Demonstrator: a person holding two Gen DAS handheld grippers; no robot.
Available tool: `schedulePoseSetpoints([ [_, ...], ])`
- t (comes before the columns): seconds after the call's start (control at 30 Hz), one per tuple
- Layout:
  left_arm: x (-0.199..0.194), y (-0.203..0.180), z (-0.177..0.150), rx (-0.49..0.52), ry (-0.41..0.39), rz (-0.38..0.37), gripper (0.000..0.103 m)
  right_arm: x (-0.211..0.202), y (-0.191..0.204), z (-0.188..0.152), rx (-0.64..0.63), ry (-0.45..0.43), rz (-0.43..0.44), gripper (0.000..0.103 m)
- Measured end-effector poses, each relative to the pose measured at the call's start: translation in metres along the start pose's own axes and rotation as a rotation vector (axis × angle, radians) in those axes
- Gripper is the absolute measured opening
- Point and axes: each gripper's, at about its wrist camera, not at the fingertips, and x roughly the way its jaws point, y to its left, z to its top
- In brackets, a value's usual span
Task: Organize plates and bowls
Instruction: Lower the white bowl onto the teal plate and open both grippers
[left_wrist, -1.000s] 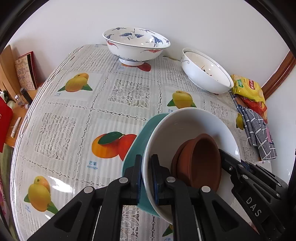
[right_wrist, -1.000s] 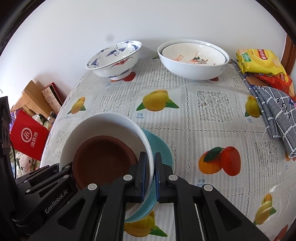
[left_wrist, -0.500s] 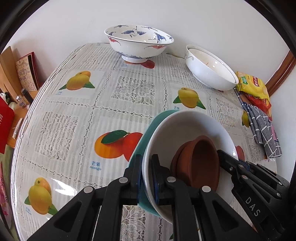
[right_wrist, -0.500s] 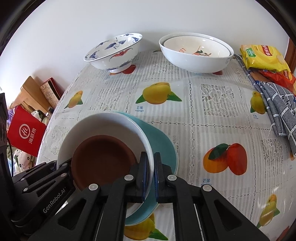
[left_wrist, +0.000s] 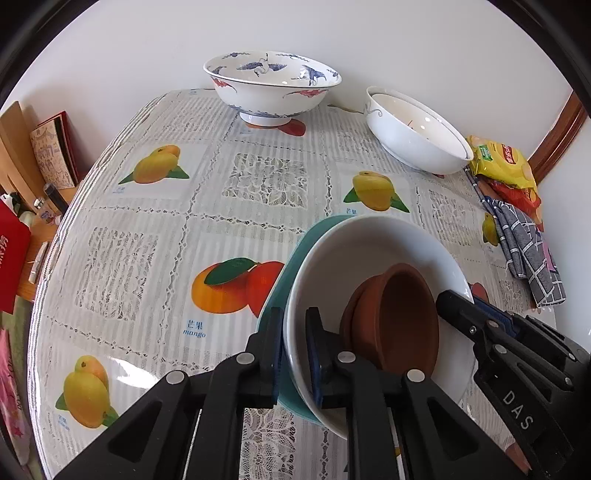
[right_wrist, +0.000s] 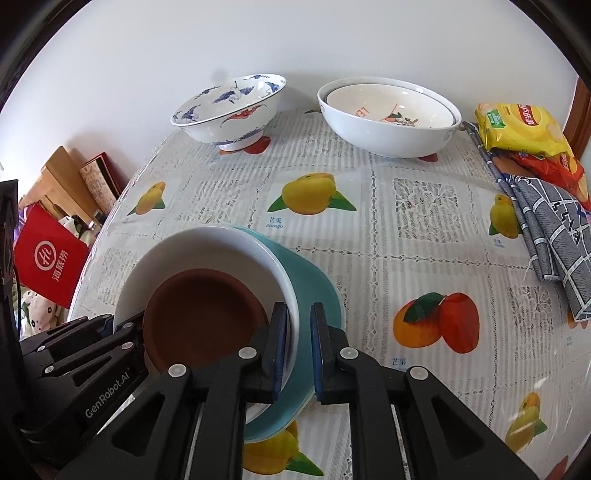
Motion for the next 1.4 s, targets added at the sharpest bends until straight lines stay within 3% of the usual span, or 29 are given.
schedulePoseSetpoints([
  [0.5,-0.026,0.002,-0.008,-0.010,-0.036,0.008,0.021,-0.024,-0.001,-0.009,-0.008,-0.029,-0.005,0.014],
  [0.8,-0.060,-0.005,-0.025,0.000,-0.091,0.002,0.027,-0.061,-0.008,-0.029,-0.015,-0.080,-0.029,0.016],
  [1.07,-0.106,-0.033,-0.054,0.066,-0.183,-0.019,0.041,-0.121,-0.030,-0.058,0.017,-0.168,-0.102,0.045],
  [1.27,-0.146,-0.064,-0.082,0.138,-0.272,-0.029,0.064,-0.165,-0.047,-0.085,0.069,-0.233,-0.169,0.061],
  [1.4,-0.166,-0.079,-0.104,0.159,-0.319,-0.021,0.067,-0.184,-0.058,-0.105,0.064,-0.242,-0.239,0.062],
])
